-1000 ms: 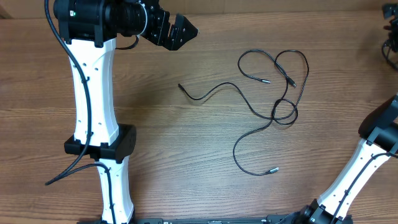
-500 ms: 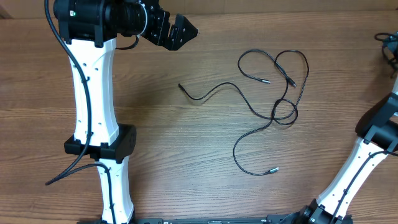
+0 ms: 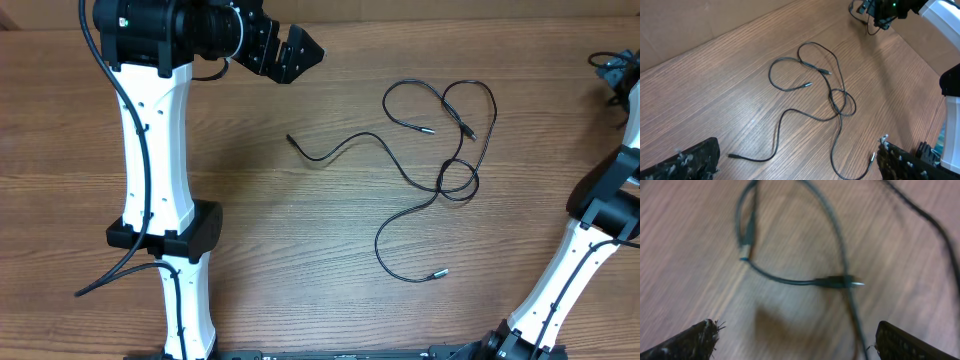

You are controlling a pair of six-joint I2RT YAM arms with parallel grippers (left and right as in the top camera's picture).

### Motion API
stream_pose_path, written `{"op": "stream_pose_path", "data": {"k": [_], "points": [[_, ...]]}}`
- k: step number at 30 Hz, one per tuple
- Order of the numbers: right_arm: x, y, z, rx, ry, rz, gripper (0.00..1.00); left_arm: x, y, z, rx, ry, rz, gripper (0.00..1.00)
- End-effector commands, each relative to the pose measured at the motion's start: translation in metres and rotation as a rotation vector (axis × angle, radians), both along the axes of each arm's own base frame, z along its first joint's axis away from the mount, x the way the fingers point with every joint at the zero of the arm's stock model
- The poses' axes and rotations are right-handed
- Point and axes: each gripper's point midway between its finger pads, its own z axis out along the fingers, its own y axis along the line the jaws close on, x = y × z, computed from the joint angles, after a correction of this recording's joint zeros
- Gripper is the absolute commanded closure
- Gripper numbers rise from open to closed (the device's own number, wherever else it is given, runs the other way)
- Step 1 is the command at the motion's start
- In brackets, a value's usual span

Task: Untangle cables

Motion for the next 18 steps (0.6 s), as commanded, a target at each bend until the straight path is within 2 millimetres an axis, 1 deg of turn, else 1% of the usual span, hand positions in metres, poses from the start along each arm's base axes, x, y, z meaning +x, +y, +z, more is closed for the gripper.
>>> {"op": "stream_pose_path", "data": {"k": [1, 4, 5, 6, 8, 10, 12, 13, 15, 17, 18], "points": [[-0.043, -0.023, 0.013, -0.05, 0.037, -0.27, 0.0, 0.001, -0.003, -0.003, 0.012, -0.008, -0.014, 0.0], [-0.093, -0.018, -0.005, 0.0, 0.131, -0.502, 0.0, 0.001, -0.003, -0.003, 0.012, -0.008, -0.014, 0.0], [-0.105, -0.015, -0.011, 0.032, 0.148, -0.557, 0.0, 0.001, -0.003, -0.003, 0.013, -0.008, -0.014, 0.0], [-0.115, -0.009, -0.016, 0.074, 0.166, -0.599, 0.0, 0.001, -0.003, -0.003, 0.015, -0.013, -0.019, 0.0], [-0.123, 0.0, -0.022, 0.146, 0.185, -0.616, 0.0, 0.001, -0.003, -0.003, 0.018, -0.018, -0.023, 0.0], [-0.117, 0.005, -0.025, 0.213, 0.157, -0.602, 0.0, 0.001, -0.003, -0.003, 0.02, -0.02, -0.025, 0.0], [-0.109, 0.005, -0.021, 0.227, 0.134, -0.567, 0.0, 0.001, -0.003, -0.003, 0.02, -0.02, -0.026, 0.0], [-0.102, 0.004, -0.017, 0.23, 0.117, -0.528, 0.0, 0.001, -0.003, -0.003, 0.019, -0.02, -0.026, 0.0], [-0.085, 0.001, -0.003, 0.222, 0.076, -0.439, 0.0, 0.001, -0.003, -0.003, 0.019, -0.02, -0.026, 0.0], [-0.075, -0.003, 0.015, 0.19, 0.038, -0.406, 0.0, 0.001, -0.003, -0.003, 0.02, -0.021, -0.026, 0.0], [-0.068, -0.005, 0.027, 0.172, 0.008, -0.387, 0.0, 0.001, -0.003, -0.003, 0.021, -0.022, -0.027, 0.0]]}}
